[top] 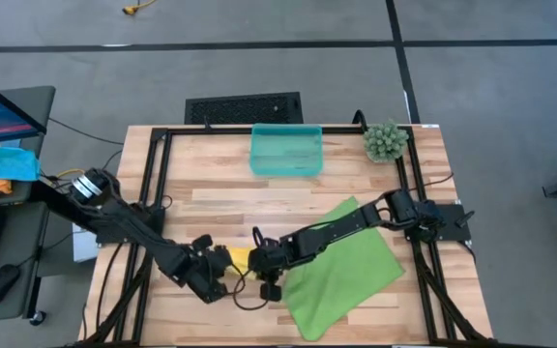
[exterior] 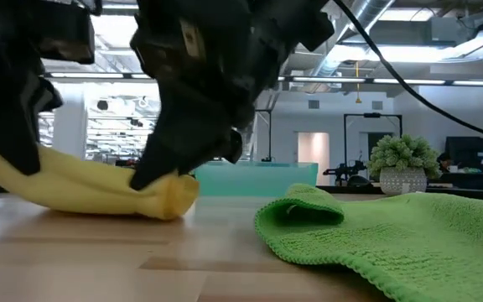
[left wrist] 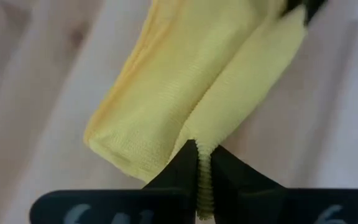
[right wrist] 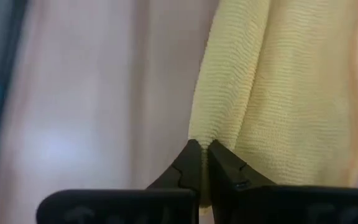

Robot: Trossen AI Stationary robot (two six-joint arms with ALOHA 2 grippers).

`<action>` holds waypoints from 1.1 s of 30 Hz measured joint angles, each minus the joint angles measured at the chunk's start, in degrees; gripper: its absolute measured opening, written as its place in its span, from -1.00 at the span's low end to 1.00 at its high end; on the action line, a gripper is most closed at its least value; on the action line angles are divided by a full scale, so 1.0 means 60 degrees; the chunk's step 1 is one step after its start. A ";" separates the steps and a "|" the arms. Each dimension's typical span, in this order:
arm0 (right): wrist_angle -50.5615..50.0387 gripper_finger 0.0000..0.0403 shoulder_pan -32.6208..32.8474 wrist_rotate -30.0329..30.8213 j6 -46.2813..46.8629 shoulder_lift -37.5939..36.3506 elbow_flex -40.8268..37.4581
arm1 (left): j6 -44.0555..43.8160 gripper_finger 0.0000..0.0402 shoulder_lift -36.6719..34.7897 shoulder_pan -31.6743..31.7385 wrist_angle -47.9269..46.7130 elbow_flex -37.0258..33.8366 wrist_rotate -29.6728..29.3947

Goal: Roll microfiber towels into tight, uniform cylinder then place into a basket
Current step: Roll the yellow microfiber towel

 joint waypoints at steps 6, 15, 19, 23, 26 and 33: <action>0.0354 -0.88 0.0018 -0.0479 0.1478 0.0004 -0.0007 | -0.0702 -0.94 0.0093 0.0599 0.0184 0.0001 0.1539; 0.0358 -0.84 0.0036 -0.0637 0.1817 0.0004 -0.0007 | -0.0910 -0.94 0.0446 0.1591 0.0239 -0.0019 0.2472; 0.0354 -0.84 0.0036 -0.0594 0.1460 0.0004 -0.0004 | -0.0836 -0.93 0.0928 0.1862 0.0323 0.0016 0.2993; 0.0416 -0.78 0.0040 -0.0600 0.0970 0.0004 -0.0004 | -0.0385 -0.93 0.1139 0.1965 0.0451 0.0049 0.3098; 0.0413 -0.71 0.0047 -0.0641 0.0790 0.0004 -0.0004 | -0.0362 -0.93 0.1109 0.1965 0.0467 0.0047 0.3098; 0.0387 -0.54 -0.0103 -0.0866 0.0699 -0.0007 -0.0004 | -0.0429 -0.93 0.1008 0.1944 0.0464 0.0013 0.3087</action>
